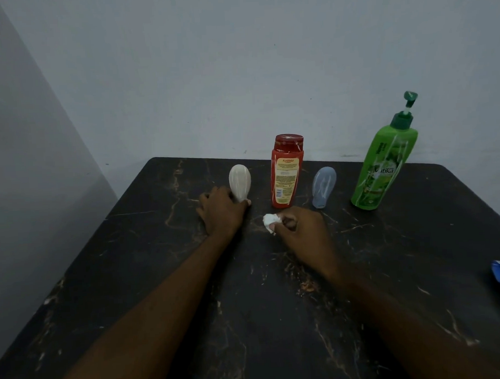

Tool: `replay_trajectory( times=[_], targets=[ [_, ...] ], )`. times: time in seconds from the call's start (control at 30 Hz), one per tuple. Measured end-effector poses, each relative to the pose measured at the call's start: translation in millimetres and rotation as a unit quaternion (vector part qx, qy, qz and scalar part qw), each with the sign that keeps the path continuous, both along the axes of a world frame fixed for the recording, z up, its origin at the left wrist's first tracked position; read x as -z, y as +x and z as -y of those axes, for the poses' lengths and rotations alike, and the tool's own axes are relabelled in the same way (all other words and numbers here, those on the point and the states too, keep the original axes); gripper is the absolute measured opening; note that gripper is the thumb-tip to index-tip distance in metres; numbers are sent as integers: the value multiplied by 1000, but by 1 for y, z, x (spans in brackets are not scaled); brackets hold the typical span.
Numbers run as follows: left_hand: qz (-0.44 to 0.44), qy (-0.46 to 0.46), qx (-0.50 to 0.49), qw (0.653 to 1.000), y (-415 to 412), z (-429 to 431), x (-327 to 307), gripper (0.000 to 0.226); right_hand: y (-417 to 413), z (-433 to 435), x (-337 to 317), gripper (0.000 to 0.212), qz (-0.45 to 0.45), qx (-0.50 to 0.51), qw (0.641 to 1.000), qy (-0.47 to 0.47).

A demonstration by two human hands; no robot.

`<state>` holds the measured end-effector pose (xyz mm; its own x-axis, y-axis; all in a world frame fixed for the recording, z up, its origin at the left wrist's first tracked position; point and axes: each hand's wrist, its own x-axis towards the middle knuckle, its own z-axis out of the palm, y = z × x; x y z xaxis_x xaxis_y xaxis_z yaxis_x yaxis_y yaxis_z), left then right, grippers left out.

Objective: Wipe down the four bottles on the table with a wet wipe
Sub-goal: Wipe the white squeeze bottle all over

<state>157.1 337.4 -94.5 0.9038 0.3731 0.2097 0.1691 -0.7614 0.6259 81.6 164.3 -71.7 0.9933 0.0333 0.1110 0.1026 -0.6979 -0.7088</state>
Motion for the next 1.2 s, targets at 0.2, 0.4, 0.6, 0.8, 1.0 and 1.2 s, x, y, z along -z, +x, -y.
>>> replay_trajectory(
  times=[0.2, 0.4, 0.6, 0.8, 1.0, 1.2],
  targets=[
    [-19, -44, 48, 998, -31, -9, -6, 31, -15, 11, -2, 26, 62, 1, 997, 34],
    [-43, -14, 113, 993, -85, -12, -17, 34, -42, 32, -10, 29, 89, -12, 994, 56],
    [-22, -6, 184, 983, -141, 10, -24, 37, -85, 56, -16, 23, 122, 18, 989, 83],
    [24, -2, 280, 960, -178, 44, -16, 37, -128, 91, 5, 26, 113, 77, 989, 50],
    [40, 10, 372, 927, -187, 61, -1, 27, -150, 115, 20, 20, 123, 133, 982, 45],
    [42, 0, 371, 928, -188, 63, 5, 31, -155, 121, 26, 24, 90, 134, 985, 62]
  ],
)
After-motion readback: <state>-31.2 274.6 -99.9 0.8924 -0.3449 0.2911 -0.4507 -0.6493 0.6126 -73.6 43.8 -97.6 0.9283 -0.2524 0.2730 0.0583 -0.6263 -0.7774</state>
